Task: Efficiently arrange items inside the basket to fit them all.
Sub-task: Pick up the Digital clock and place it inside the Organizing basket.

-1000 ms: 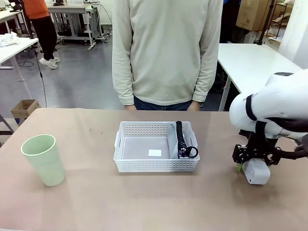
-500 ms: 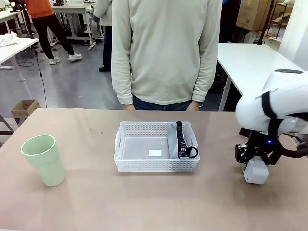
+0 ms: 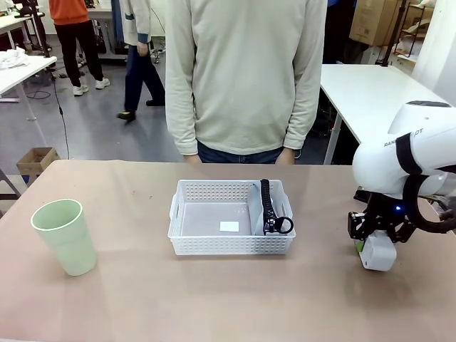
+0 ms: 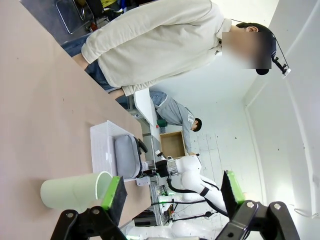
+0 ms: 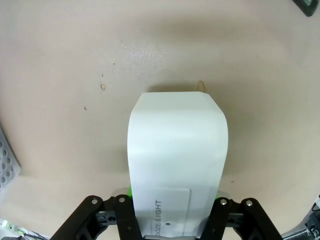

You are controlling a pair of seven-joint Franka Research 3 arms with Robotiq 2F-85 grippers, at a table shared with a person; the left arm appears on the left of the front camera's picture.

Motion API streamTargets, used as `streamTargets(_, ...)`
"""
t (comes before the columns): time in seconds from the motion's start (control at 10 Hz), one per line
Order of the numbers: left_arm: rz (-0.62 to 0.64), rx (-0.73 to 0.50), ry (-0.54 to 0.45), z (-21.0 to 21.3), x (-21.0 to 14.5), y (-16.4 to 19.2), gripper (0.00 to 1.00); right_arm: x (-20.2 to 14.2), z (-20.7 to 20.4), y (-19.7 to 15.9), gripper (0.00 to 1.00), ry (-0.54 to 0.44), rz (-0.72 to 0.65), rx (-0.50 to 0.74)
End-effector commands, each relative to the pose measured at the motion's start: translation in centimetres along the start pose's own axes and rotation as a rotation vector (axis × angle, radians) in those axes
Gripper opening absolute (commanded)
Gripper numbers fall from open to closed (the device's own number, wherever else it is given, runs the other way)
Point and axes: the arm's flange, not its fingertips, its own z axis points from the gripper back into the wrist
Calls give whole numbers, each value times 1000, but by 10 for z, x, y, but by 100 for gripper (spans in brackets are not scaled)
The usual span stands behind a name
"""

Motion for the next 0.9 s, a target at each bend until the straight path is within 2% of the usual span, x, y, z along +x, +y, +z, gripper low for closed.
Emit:
streamTargets(0.0,-18,-8,7,1,-1,-1,100,-11,23,-7,0,-43,17,24)
streamTargets(0.3,-18,-8,7,1,-1,-1,100,-42,111,-11,0,-186,63,142)
streamTargets(0.4,-18,-8,7,1,-1,-1,100,-58,130,-7,0,-225,118,206)
streamTargets(0.5,-18,-8,7,1,-1,-1,100,-72,141,-5,0,-264,176,277)
streamTargets(0.6,-18,-8,7,1,-1,-1,100,-75,142,-7,0,-311,144,301)
streamTargets(0.8,-18,-8,7,1,-1,-1,100,-67,130,-20,0,-301,77,333)
